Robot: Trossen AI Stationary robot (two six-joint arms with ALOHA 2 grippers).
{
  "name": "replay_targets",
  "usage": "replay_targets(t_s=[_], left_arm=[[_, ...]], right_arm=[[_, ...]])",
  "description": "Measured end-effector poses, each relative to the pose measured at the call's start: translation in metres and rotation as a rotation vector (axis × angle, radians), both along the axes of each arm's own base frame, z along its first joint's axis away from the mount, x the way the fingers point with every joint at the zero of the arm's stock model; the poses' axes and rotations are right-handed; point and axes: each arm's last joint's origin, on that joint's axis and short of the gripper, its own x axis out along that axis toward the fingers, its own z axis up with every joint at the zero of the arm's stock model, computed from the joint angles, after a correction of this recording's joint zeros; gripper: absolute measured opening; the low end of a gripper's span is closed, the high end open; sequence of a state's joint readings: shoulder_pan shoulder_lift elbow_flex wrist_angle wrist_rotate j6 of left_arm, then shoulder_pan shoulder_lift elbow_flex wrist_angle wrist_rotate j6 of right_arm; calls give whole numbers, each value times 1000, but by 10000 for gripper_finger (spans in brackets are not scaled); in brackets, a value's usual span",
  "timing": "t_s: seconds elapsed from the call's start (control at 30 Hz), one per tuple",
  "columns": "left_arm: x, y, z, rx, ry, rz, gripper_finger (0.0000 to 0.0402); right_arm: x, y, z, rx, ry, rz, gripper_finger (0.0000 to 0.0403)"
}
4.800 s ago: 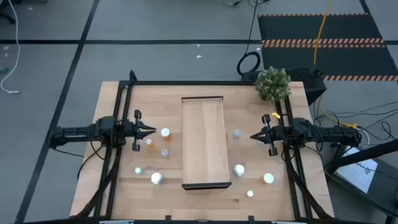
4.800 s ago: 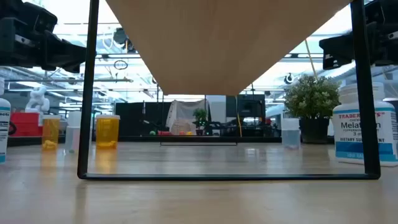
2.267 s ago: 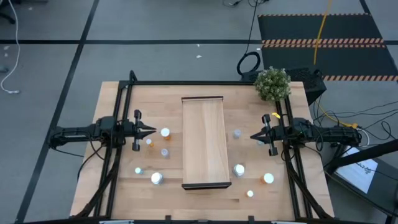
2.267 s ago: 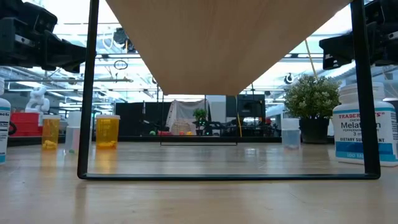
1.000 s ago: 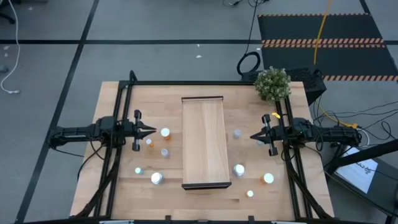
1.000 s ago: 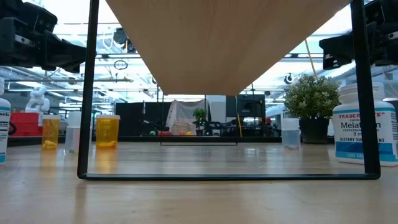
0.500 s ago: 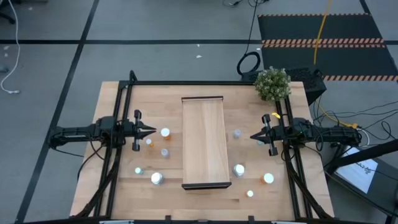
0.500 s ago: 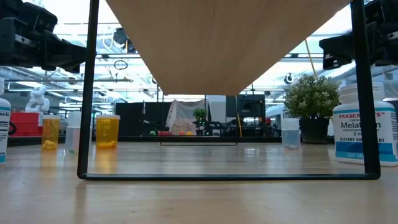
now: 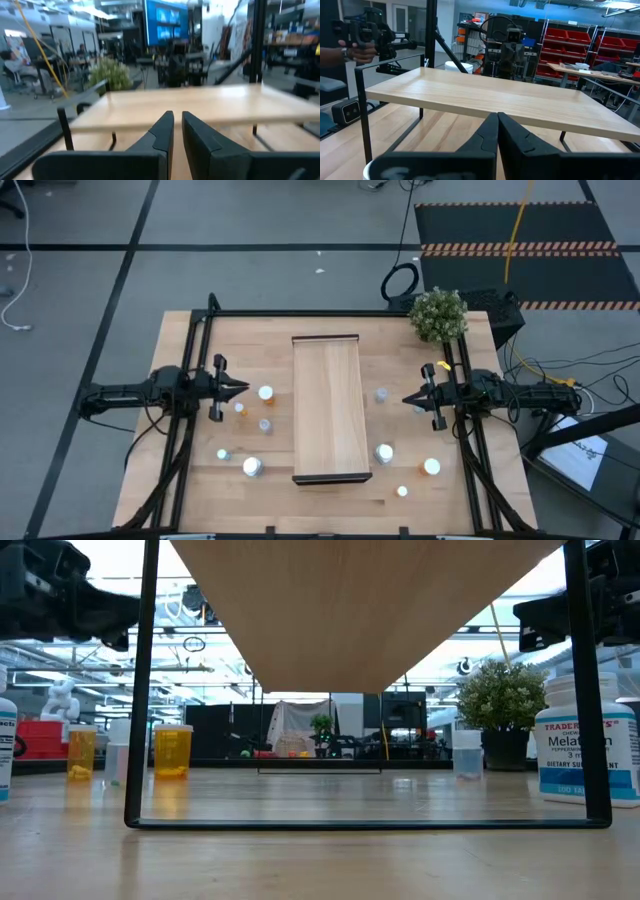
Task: Pick and place medicine bottles onto shelf by color
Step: Put the top large orange pill bottle on the shelf
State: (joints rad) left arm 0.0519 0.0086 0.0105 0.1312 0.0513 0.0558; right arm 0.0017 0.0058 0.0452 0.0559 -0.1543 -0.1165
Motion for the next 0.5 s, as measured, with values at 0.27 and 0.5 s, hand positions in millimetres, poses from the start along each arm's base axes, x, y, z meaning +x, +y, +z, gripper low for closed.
replay_targets(t_s=[0.27, 0.5], left_arm=[[-5, 0, 26, -64, -94, 4, 37], [-7, 0, 77, -78, -90, 10, 6]], right_arm=[[0, 0, 0, 0, 0, 0, 0], [0, 0, 0, 72, 12, 4, 0]])
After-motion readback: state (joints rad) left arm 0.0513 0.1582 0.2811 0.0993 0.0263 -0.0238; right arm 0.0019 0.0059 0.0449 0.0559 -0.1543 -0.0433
